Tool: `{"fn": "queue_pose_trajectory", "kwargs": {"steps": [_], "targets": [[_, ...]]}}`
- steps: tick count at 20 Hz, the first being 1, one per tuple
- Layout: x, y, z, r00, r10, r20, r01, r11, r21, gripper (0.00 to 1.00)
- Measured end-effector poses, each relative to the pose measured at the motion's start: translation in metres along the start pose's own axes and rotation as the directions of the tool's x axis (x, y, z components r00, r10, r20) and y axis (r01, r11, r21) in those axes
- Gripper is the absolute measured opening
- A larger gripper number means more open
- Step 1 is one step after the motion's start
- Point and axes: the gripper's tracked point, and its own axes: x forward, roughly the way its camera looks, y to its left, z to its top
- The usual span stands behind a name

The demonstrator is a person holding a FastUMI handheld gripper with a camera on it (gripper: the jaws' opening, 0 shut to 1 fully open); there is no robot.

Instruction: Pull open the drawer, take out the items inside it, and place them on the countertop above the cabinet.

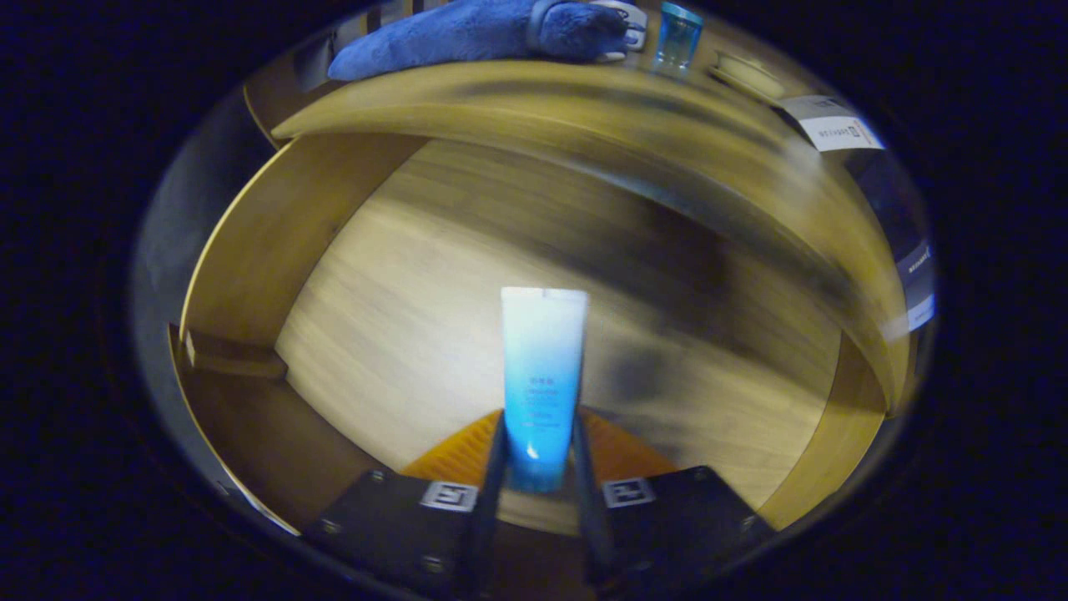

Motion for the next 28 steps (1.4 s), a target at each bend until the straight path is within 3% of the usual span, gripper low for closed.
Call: {"fn": "queue_pose_trajectory", "kwargs": {"steps": [1,6,12,20,24,28], "targets": [[0.002,0.001,0.002,1.000,0.000,0.013,0.000,1.000,-0.014,0.39],[-0.004,-0.008,0.004,0.997,-0.005,0.073,0.003,1.000,0.024,0.39],[-0.036,-0.002,0.007,0.982,0.101,0.158,-0.116,0.989,0.089,0.38],[-0.082,0.014,0.016,0.944,0.180,0.277,-0.219,0.969,0.115,0.39],[-0.109,0.013,0.025,0.922,0.184,0.342,-0.238,0.963,0.125,0.39],[-0.130,-0.010,0.044,0.901,0.105,0.420,-0.185,0.970,0.155,0.38]]}}
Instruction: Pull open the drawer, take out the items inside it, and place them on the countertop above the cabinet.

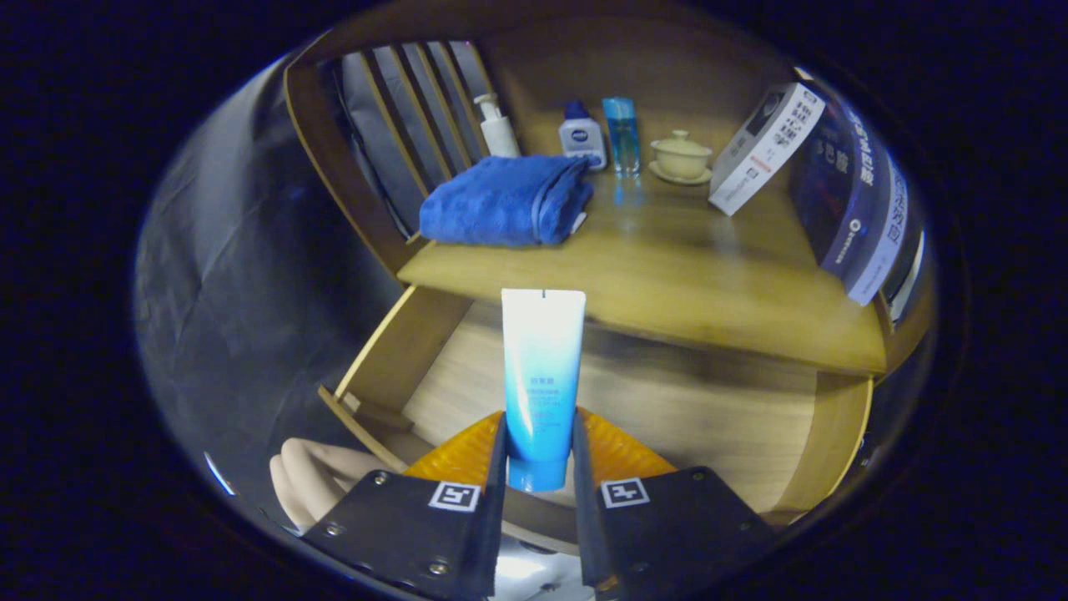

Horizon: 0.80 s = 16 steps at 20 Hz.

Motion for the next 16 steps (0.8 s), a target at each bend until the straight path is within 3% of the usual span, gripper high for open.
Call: {"fn": "queue_pose_trajectory", "kwargs": {"steps": [4,7,10,16], "targets": [[0.004,-0.017,0.038,0.991,-0.090,0.102,0.091,0.996,0.003,0.38],[0.018,-0.040,0.069,0.964,-0.197,0.178,0.200,0.980,0.000,0.38],[0.039,-0.045,0.088,0.956,-0.219,0.197,0.208,0.975,0.075,0.38],[0.067,-0.055,0.104,0.938,-0.280,0.207,0.261,0.959,0.112,0.38]]}}
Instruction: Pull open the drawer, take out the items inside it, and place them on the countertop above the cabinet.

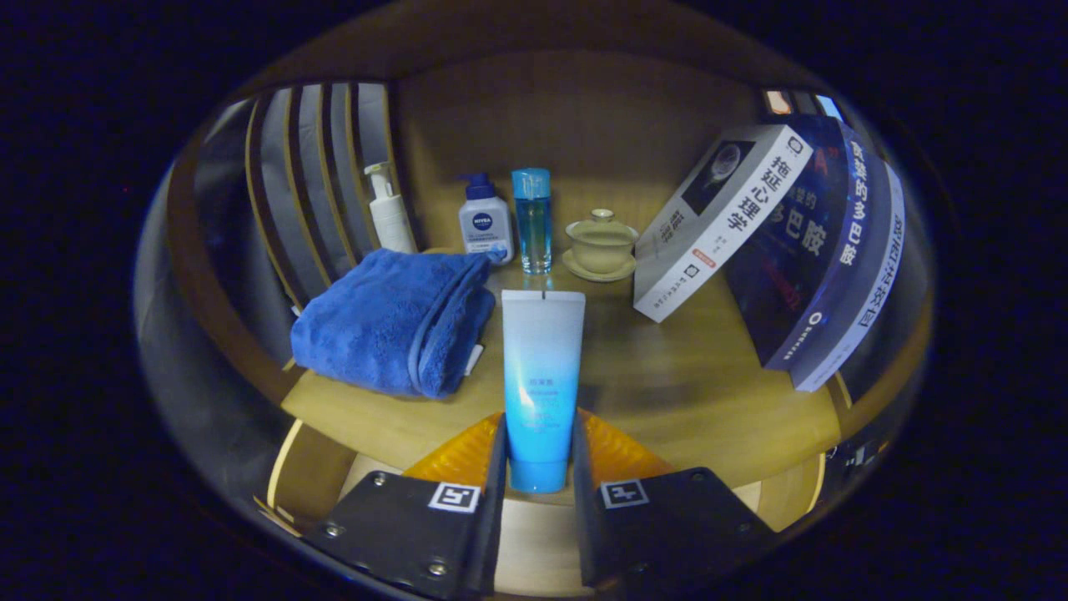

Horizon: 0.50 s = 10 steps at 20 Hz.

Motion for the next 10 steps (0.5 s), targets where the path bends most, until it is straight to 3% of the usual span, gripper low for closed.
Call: {"fn": "queue_pose_trajectory", "kwargs": {"steps": [4,5,8,10], "targets": [[0.011,-0.001,0.008,1.000,-0.017,0.020,0.016,0.999,0.040,0.39],[0.012,-0.002,0.016,0.998,-0.020,0.058,0.017,0.999,0.050,0.43],[-0.006,-0.002,0.035,0.988,-0.007,0.153,-0.004,0.997,0.073,0.51],[-0.027,-0.004,0.042,0.976,-0.003,0.216,-0.012,0.998,0.069,0.51]]}}
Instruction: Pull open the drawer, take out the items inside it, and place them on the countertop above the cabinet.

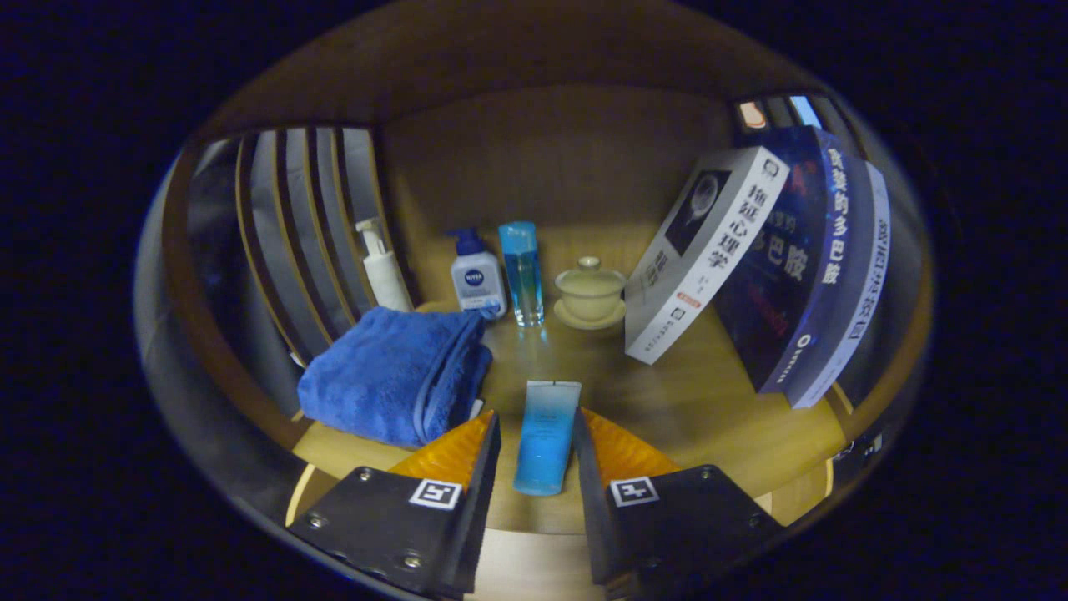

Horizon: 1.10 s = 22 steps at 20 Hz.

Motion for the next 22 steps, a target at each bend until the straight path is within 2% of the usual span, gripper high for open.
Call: {"fn": "queue_pose_trajectory", "kwargs": {"steps": [5,9,11,13,19,22], "targets": [[-0.072,0.007,0.003,0.985,0.063,0.158,-0.052,0.996,-0.072,0.52],[-0.135,0.017,-0.006,0.962,0.125,0.245,-0.115,0.992,-0.053,0.56],[-0.167,0.018,-0.010,0.946,0.152,0.288,-0.149,0.988,-0.034,0.69],[-0.194,0.011,-0.020,0.931,0.147,0.333,-0.140,0.989,-0.043,0.82],[-0.241,-0.010,-0.082,0.902,0.104,0.418,-0.084,0.994,-0.066,0.97],[-0.253,-0.025,-0.116,0.902,0.049,0.428,-0.006,0.995,-0.102,0.99]]}}
